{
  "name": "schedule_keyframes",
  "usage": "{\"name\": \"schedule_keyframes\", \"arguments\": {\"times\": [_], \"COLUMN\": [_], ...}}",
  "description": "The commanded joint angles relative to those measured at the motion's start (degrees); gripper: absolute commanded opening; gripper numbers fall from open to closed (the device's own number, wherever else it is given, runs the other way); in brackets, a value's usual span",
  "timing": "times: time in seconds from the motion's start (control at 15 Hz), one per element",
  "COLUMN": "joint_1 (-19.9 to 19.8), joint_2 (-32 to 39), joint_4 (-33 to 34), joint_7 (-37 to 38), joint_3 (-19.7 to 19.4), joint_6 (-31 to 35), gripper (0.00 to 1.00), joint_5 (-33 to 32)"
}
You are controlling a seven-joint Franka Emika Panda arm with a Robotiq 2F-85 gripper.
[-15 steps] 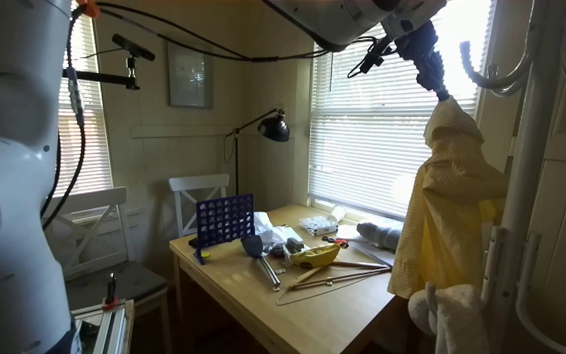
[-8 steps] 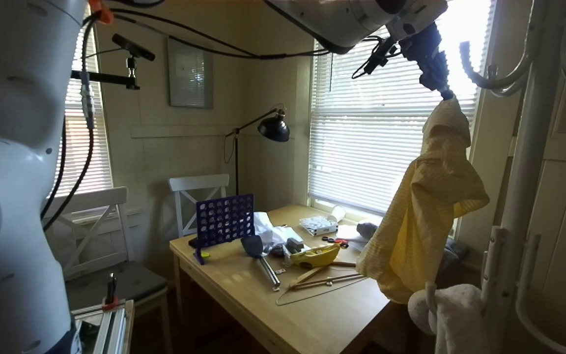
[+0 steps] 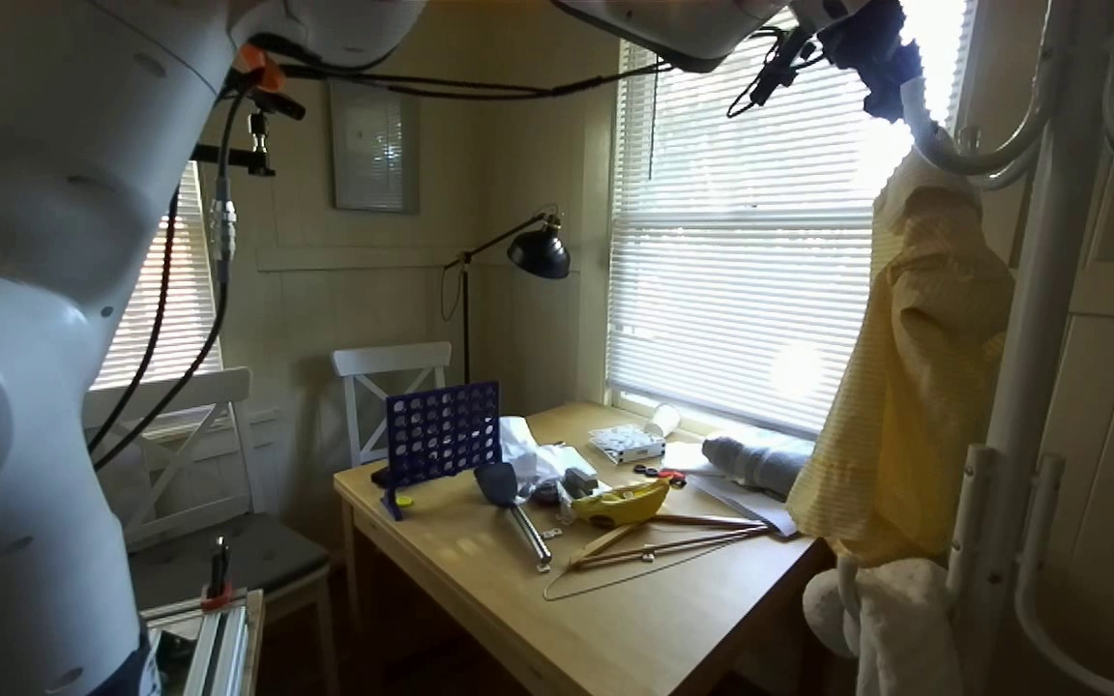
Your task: Put the towel on the coat rack
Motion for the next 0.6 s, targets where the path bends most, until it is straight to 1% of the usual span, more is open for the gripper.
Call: {"name": "schedule_keyframes", "arguments": {"times": [0.0, 0.27, 0.47, 0.53], "joint_1": [0.69, 0.49, 1.28, 1.32], "joint_2": [7.37, 12.60, 15.32, 15.53], "joint_4": [13.72, 22.39, 27.78, 28.30], "joint_7": [2.83, 0.68, 6.57, 9.02], "joint_3": [-2.33, -2.57, -5.11, -5.63], "joint_6": [-5.93, -10.48, -16.33, -17.91], "gripper": [0.00, 0.00, 0.00, 0.00], "joint_5": [-0.26, 0.37, -0.64, -1.19]}}
